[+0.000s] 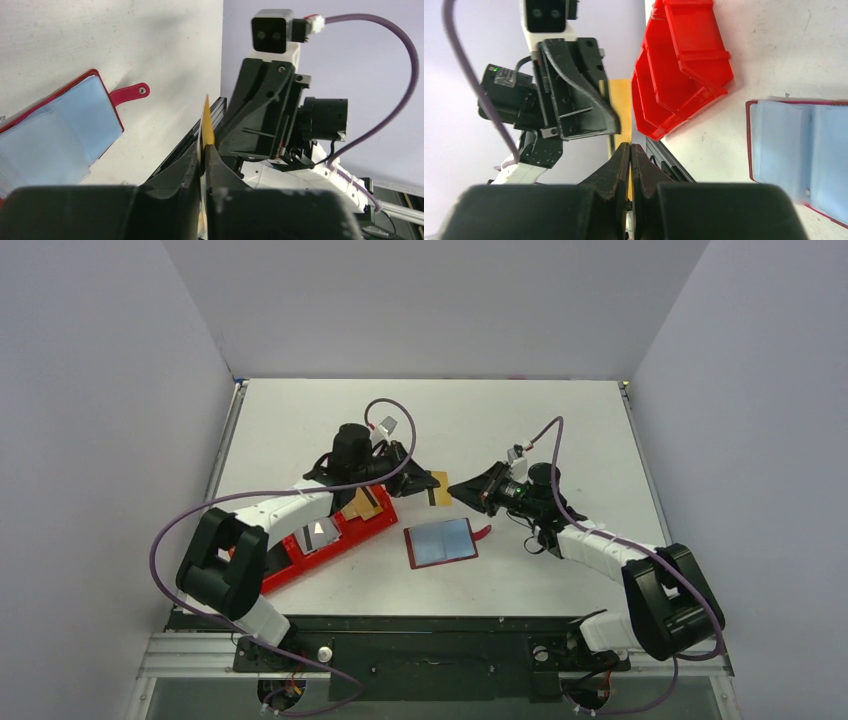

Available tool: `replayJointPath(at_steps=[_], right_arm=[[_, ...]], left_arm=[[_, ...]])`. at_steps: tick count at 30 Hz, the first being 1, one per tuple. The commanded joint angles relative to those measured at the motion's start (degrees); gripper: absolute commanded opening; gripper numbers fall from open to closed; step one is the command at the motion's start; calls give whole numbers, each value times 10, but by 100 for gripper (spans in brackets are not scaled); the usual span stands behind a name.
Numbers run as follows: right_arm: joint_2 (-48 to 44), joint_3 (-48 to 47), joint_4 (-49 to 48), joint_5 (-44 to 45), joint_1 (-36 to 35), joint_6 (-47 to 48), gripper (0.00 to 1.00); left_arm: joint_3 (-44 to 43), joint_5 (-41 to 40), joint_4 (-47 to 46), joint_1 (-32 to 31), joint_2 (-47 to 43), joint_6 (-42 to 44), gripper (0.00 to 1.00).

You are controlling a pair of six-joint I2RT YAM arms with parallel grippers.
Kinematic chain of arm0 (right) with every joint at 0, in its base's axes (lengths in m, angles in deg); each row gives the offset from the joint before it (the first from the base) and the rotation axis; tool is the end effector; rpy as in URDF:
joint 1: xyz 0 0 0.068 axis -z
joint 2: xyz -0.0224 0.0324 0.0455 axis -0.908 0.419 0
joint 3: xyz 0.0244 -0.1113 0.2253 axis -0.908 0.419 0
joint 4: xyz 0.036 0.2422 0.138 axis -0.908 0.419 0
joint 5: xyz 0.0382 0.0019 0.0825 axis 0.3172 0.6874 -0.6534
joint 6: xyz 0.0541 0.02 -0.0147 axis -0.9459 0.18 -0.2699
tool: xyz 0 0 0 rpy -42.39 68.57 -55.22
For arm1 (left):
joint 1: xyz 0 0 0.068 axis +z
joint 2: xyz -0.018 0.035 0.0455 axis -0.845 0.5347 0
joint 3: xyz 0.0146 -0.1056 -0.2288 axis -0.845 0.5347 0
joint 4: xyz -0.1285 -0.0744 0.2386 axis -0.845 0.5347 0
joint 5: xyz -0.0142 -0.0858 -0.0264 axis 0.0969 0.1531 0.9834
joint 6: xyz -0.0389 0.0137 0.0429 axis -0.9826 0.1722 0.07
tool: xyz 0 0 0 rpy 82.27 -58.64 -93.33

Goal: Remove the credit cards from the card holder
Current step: Place the credit card in the storage box.

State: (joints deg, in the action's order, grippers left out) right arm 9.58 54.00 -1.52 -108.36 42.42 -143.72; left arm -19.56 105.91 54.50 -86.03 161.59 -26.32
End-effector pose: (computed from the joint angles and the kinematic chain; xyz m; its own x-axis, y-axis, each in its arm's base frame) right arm 0.2670 0.1422 0.1777 -0.8894 0.4571 -0.0027 0.0764 0.1545 0.9850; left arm 0.3142 -0.2005 0.2001 -0.9481 -0.3060 -0.0861 -0.0326 0.3631 -0.9312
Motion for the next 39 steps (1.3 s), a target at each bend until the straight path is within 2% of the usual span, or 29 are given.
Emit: replayJointPath(at_steps=[1, 2, 3, 4, 5, 7, 9, 11, 15, 19, 26, 32, 39], right_arm=[[-2, -27, -14, 4, -9, 18, 0], [-4, -31, 16, 8, -13, 36, 2], [-11, -41, 32, 11, -14, 48, 17], [-15, -45, 68, 20, -20, 73, 27], [-26, -58, 89, 27, -22, 87, 48], [-43, -83, 174, 56, -30, 140, 67], [-58, -109, 255, 93, -38, 189, 75], [-70, -130, 322, 143, -41, 235, 77], [-86, -141, 399, 193, -38, 248, 78], [-90, -142, 432, 222, -38, 263, 78], [-85, -145, 442, 215, -38, 281, 78], [-73, -154, 447, 203, -37, 290, 78], [-72, -161, 458, 197, -31, 301, 78]], left_arm=[[6, 12, -31, 3, -16, 4, 0], [6, 10, -29, 3, -17, 5, 0], [6, 9, -23, 3, -17, 8, 0], [6, 7, -20, 3, -19, 10, 0], [5, 5, -10, 3, -21, 17, 0], [1, -2, 12, 3, -25, 30, 0], [-3, -11, 30, 4, -29, 41, 0], [-5, -24, 47, 7, -34, 51, 0], [-6, -49, 105, 22, -47, 83, 0], [-10, -92, 175, 50, -73, 117, 0], [-39, -181, 318, 113, -97, 189, 0], [-54, -241, 355, 149, -76, 224, 0], [-73, -274, 344, 157, -27, 225, 0]])
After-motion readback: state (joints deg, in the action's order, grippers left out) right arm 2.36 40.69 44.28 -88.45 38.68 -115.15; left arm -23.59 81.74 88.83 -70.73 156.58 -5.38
